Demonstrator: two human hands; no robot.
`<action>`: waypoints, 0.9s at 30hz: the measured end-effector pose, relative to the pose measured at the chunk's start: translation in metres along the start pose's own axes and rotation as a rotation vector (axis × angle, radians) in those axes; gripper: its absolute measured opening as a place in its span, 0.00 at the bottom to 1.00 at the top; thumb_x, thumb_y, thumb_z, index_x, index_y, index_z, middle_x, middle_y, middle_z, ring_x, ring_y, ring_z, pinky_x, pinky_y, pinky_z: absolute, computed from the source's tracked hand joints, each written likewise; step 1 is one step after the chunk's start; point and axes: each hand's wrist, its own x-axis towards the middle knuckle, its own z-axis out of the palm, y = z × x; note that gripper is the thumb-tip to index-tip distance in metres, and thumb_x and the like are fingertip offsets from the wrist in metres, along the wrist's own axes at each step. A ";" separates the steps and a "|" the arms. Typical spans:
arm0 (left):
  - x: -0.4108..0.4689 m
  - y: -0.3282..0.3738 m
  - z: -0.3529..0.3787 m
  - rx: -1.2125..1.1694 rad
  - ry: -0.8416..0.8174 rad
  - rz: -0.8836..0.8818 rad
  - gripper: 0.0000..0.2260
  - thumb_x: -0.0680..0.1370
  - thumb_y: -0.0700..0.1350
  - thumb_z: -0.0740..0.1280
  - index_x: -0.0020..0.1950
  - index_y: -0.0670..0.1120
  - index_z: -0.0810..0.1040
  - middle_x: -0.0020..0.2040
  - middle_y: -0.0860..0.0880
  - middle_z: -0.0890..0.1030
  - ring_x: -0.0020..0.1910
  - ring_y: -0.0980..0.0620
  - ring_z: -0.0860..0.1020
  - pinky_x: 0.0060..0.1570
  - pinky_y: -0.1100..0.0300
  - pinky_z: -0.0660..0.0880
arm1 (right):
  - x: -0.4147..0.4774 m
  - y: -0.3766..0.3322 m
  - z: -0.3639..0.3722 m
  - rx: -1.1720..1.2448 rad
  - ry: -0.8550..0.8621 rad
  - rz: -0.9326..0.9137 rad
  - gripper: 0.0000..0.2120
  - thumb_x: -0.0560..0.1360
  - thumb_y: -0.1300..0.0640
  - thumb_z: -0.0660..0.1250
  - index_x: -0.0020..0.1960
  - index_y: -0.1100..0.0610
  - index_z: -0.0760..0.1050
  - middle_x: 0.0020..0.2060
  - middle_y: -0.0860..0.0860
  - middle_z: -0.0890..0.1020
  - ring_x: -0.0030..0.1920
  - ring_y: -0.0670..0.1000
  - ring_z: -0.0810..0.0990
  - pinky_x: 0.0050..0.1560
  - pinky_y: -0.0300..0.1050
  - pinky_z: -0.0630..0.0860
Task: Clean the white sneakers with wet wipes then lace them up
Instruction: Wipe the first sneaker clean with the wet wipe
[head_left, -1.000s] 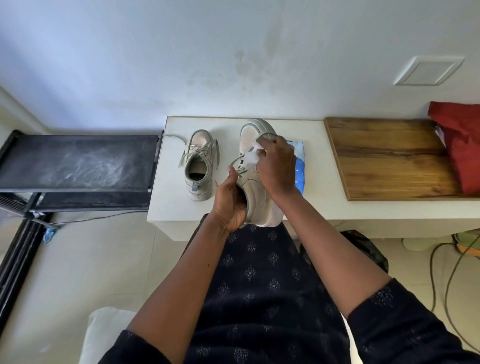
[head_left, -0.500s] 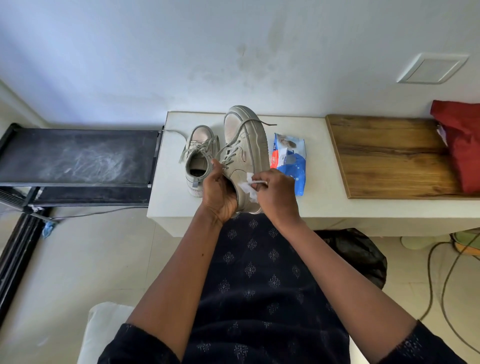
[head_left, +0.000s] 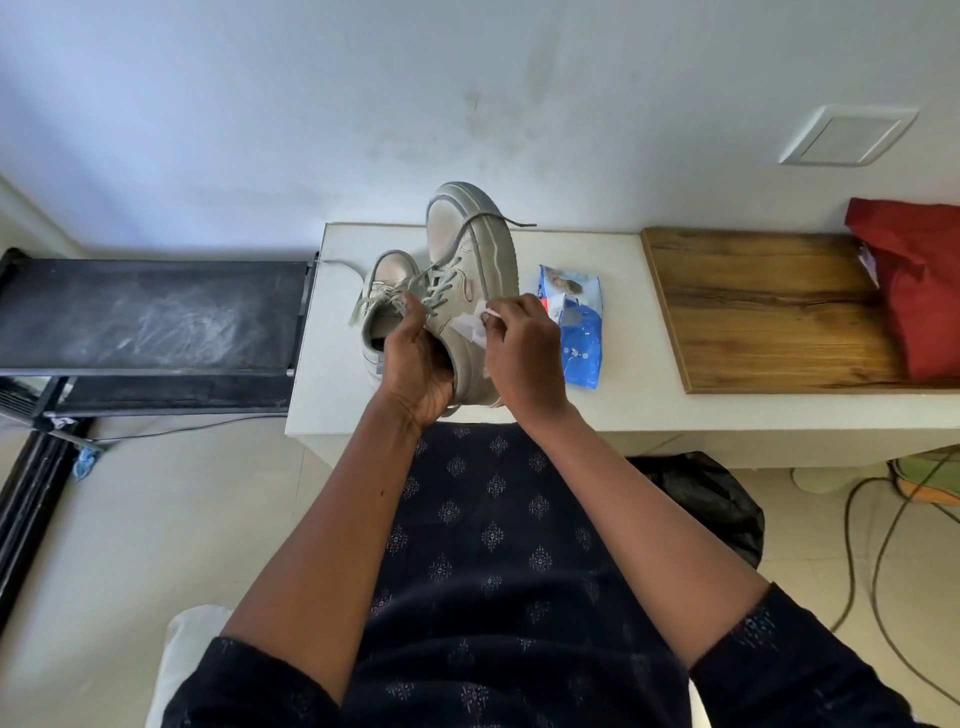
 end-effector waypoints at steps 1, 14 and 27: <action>-0.001 -0.001 -0.001 0.026 -0.007 -0.006 0.29 0.80 0.61 0.47 0.62 0.40 0.73 0.53 0.40 0.82 0.53 0.44 0.81 0.51 0.51 0.79 | 0.006 -0.002 0.000 0.002 0.028 0.027 0.07 0.71 0.70 0.66 0.48 0.69 0.79 0.44 0.63 0.80 0.41 0.61 0.80 0.43 0.42 0.75; -0.011 -0.021 -0.004 0.143 -0.065 -0.079 0.27 0.79 0.61 0.49 0.66 0.44 0.72 0.60 0.42 0.79 0.60 0.43 0.77 0.62 0.46 0.72 | 0.023 0.016 0.002 -0.236 -0.091 0.044 0.13 0.74 0.70 0.61 0.57 0.65 0.77 0.53 0.61 0.75 0.49 0.62 0.77 0.47 0.50 0.73; -0.015 -0.024 0.007 0.304 -0.072 -0.134 0.27 0.81 0.60 0.43 0.65 0.46 0.72 0.61 0.45 0.79 0.62 0.46 0.76 0.64 0.51 0.71 | 0.022 0.035 -0.008 -0.338 -0.040 -0.087 0.15 0.63 0.76 0.69 0.48 0.66 0.77 0.44 0.61 0.77 0.40 0.59 0.78 0.35 0.43 0.75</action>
